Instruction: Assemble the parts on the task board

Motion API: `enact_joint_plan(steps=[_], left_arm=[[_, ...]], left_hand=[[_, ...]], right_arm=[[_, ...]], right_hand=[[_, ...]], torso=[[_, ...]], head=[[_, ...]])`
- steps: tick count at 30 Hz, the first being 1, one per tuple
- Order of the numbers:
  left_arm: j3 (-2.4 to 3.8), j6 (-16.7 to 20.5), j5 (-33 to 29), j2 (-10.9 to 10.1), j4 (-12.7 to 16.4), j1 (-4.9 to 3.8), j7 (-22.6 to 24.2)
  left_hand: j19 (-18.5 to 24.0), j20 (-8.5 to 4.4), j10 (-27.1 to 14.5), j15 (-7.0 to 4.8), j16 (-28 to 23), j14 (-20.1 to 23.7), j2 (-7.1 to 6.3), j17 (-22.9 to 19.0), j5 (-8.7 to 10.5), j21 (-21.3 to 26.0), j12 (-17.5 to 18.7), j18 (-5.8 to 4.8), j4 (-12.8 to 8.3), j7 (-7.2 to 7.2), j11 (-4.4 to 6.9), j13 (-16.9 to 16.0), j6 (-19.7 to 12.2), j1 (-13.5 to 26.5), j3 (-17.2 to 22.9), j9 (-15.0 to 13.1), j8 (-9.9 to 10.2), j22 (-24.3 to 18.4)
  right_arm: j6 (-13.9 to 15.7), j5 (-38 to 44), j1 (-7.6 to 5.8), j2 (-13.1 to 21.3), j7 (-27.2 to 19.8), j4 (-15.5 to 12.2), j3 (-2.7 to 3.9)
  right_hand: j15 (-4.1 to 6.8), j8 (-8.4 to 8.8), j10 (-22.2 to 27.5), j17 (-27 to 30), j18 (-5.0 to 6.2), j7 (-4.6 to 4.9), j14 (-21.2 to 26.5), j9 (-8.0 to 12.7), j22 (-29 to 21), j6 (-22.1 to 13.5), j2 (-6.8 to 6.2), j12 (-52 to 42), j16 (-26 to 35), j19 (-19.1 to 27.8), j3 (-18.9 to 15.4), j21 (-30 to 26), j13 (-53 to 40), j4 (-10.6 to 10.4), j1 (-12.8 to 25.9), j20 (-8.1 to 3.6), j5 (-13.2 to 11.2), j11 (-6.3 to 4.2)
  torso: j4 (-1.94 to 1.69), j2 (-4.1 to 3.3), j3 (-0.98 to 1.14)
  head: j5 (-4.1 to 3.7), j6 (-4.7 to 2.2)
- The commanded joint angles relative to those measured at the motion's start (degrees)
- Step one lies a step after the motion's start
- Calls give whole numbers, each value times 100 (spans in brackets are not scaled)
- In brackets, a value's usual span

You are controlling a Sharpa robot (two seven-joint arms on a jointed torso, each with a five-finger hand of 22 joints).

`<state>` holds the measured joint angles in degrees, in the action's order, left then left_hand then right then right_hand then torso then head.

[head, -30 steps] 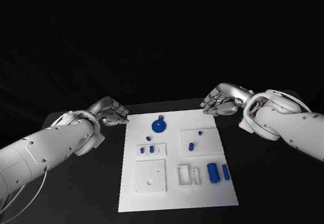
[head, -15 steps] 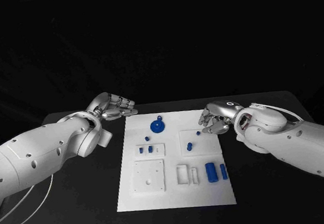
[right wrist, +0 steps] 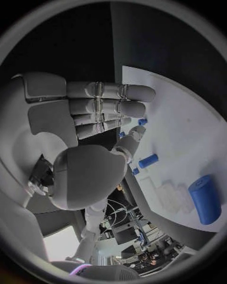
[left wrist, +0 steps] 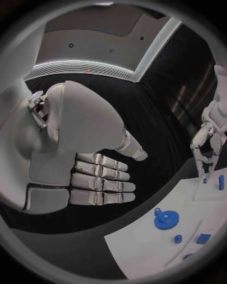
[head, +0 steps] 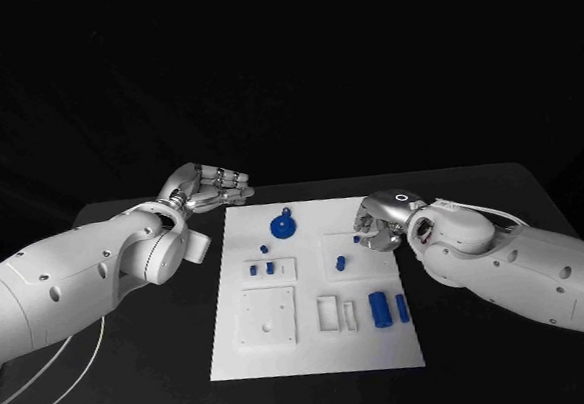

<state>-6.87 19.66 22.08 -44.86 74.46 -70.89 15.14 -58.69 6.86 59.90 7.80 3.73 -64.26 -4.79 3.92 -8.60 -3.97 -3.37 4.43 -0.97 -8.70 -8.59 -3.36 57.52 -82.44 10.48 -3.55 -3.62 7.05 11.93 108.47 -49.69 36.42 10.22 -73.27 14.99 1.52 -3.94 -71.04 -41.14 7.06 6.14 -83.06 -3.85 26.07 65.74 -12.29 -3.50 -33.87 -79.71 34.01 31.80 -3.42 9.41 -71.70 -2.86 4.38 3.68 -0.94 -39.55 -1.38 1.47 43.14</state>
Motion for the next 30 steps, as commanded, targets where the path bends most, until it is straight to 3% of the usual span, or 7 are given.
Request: enact_joint_plan(steps=[1, 11, 20, 30], left_arm=[[6, 38, -279, 0, 35, -11, 184], [6, -10, -408, 8, 57, -11, 150], [6, -30, -484, 11, 63, -12, 121], [6, -63, -497, 4, 77, -12, 102]], left_hand=[[-29, 6, 18, -11, -22, 22, 28, 0, 32, -29, 1, -18, -10, -10, -13, 2, 22, 29, -40, 0, -19, -13], [-37, 8, 10, -7, -22, 36, 33, 0, 31, -34, 1, -14, -12, -12, -17, 1, 17, 33, -48, 0, -18, -41], [-51, 10, -10, -3, -21, 47, 35, 2, 38, -41, 1, -6, -15, -14, -20, 1, 10, 34, -57, -1, -19, -59], [-51, 16, -20, 2, -21, 58, 37, 2, 40, -40, 0, -2, -11, -15, -24, 1, 12, 39, -68, 0, -19, -79]], right_arm=[[194, 234, 3, -34, 177, 48, -15], [219, 250, 4, -215, 152, 227, -98], [186, 224, 4, -321, 95, 374, -164], [140, 205, 6, -386, 61, 472, -229]], right_hand=[[-3, 33, 33, 4, 35, 10, 32, -3, 68, -10, -63, 14, -38, 45, 51, 35, -1, -14, 4, 4, -21, 7], [7, 35, 10, -40, 44, 6, 35, -2, 361, 1, -51, 17, -170, 5, 136, -16, 0, -33, -6, -4, -48, -3], [31, 33, -95, -96, 32, -13, 43, -5, 593, 77, 48, 16, -300, -1, 192, 2, -2, 21, 2, -27, 17, -36], [88, 20, -359, -186, 14, -67, 49, -28, 934, 302, 298, 8, -525, -12, 274, 65, -15, 131, -34, -78, 60, -124]], torso=[[-1, 0, 1], [-5, -11, 6], [-10, -13, -1], [-14, -14, -1]], head=[[6, 1], [17, -1], [19, 13], [27, 28]])
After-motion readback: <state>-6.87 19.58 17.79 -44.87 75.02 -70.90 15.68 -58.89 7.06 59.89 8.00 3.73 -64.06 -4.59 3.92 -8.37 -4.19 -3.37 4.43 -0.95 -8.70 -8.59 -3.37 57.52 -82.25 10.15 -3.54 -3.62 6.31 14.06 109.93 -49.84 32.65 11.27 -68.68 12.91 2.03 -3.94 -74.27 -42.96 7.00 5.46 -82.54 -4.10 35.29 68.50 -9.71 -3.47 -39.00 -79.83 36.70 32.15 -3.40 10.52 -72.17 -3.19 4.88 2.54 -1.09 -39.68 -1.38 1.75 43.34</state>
